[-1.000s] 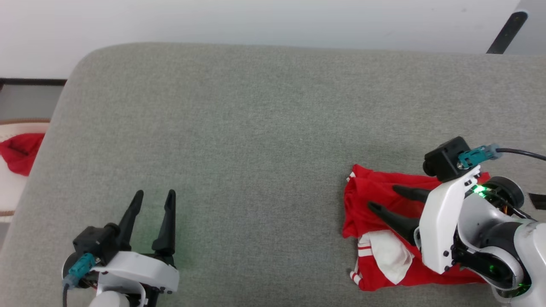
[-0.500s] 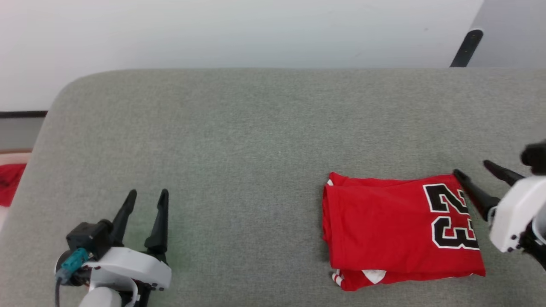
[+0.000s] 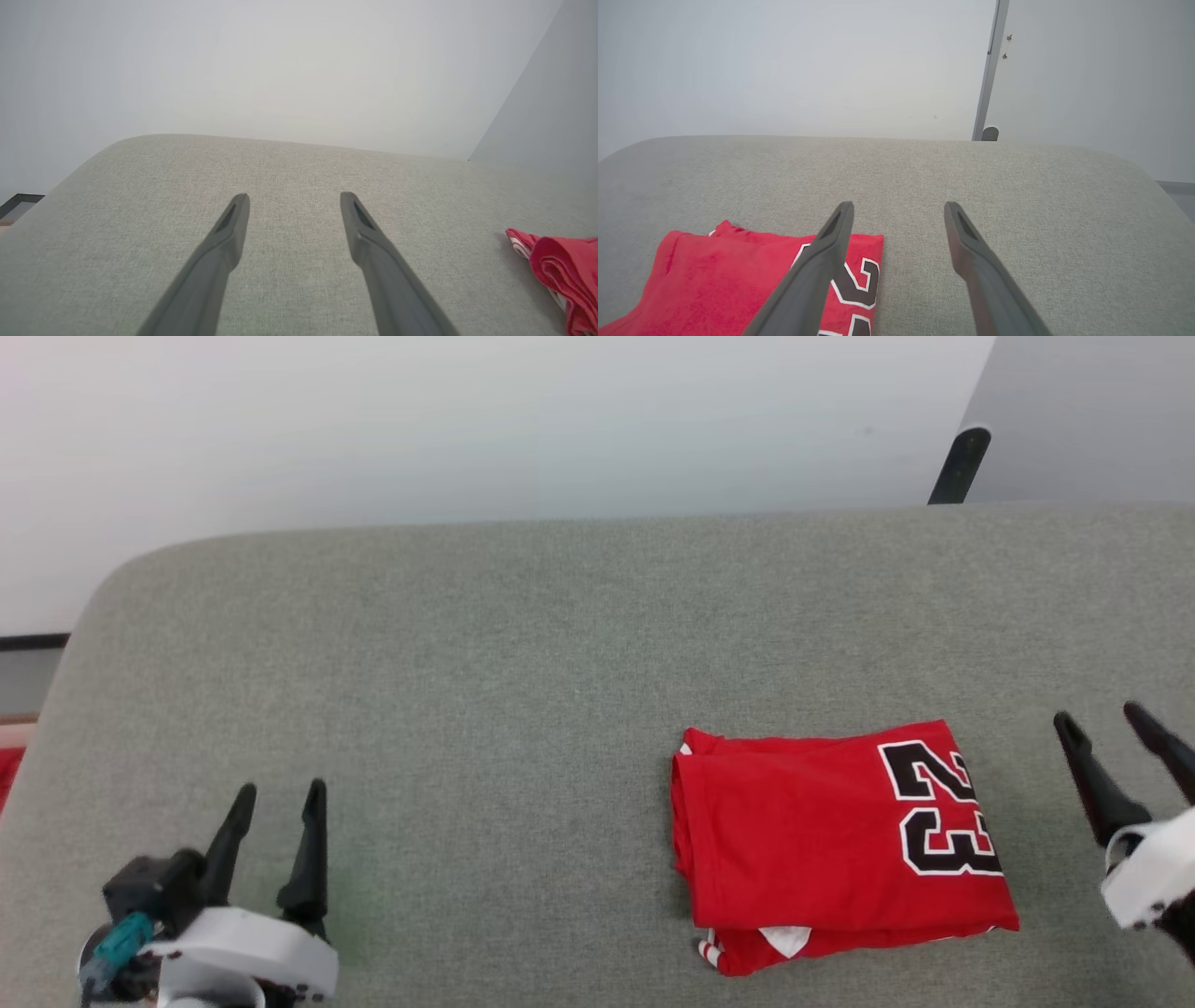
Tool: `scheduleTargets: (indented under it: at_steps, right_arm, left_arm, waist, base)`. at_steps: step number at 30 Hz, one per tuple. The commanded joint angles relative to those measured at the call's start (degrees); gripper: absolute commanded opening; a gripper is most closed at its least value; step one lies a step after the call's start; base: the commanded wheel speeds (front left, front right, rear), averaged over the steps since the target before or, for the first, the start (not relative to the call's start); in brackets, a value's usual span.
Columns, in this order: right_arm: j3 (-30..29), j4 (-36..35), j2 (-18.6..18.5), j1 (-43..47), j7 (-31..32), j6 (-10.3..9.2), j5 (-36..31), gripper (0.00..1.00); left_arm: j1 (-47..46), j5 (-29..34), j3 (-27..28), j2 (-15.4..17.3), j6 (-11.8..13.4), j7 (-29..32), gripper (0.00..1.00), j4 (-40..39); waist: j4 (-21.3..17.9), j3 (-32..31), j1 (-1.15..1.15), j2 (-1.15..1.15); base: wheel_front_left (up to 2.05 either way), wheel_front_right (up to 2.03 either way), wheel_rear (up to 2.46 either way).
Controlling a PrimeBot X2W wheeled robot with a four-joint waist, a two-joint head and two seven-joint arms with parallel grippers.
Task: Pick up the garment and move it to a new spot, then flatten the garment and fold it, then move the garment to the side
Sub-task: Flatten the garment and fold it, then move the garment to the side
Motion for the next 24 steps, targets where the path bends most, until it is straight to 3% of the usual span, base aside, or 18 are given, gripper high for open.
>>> scheduleTargets:
  at_steps: [1, 12, 24]
  right_arm:
    - [-0.4, 0.0, 0.5, 1.5, -1.2, -0.09, -0.5, 1.00]
    - [-4.2, -2.7, 3.8, 7.7, -6.0, -0.09, -2.2, 1.00]
    - [-9.0, -8.7, 6.7, 12.6, -5.2, -0.09, -3.6, 1.00]
  left_arm:
    - [1.2, 0.5, 0.5, 0.0, -0.1, 0.0, 1.00, -0.2]
    - [7.0, 1.6, 3.4, -0.5, 0.5, 0.0, 1.00, -4.2]
    - [12.0, 2.7, 3.6, -1.0, 1.9, 0.0, 1.00, -9.9]
  waist:
    - [-0.4, -0.9, 0.00, 0.00]
    - [-1.1, -3.2, 0.00, 0.00]
    - [-0.5, -5.0, 0.00, 0.00]
  base:
    - [0.00, 0.00, 0.00]
    - [0.00, 0.00, 0.00]
    - [0.00, 0.00, 0.00]
